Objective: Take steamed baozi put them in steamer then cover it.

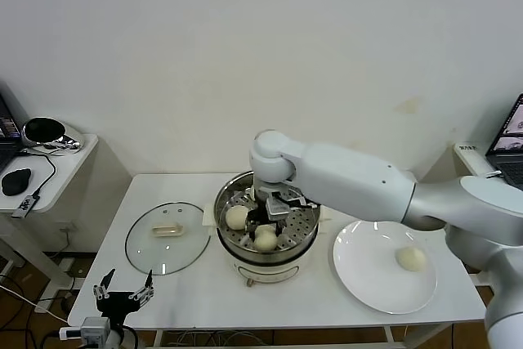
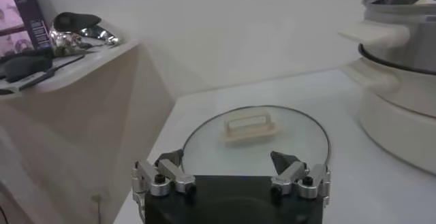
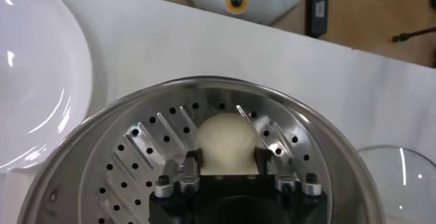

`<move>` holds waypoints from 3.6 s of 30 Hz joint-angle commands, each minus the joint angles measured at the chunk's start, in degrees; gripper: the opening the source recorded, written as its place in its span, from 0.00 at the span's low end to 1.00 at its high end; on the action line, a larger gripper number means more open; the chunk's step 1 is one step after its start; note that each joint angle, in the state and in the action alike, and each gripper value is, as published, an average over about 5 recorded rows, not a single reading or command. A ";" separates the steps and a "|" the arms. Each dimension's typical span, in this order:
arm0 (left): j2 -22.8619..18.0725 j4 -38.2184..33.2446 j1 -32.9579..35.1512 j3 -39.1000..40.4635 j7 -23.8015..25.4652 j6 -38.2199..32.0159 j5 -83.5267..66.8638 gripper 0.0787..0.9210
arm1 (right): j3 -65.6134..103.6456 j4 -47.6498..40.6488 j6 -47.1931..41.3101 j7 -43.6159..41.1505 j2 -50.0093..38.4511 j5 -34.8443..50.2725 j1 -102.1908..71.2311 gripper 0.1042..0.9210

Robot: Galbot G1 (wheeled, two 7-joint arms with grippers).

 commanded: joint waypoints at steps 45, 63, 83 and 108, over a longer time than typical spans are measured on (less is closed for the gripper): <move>2.48 0.48 2.34 3.29 2.06 0.24 0.22 0.88 | 34.60 5.94 -63.50 8.58 -45.06 4.84 -37.18 0.88; 1.81 1.45 2.88 3.55 1.93 0.08 1.74 0.88 | 38.12 -3.76 -52.41 11.81 -39.25 -3.49 -41.13 0.88; 1.30 2.59 2.60 3.42 1.89 -0.02 2.24 0.88 | 36.17 -9.93 -49.11 12.90 -35.15 -8.53 -38.65 0.88; 1.17 3.33 2.04 3.68 1.81 -0.04 2.34 0.88 | 35.45 -9.77 -49.78 10.96 -35.60 -6.95 -37.70 0.49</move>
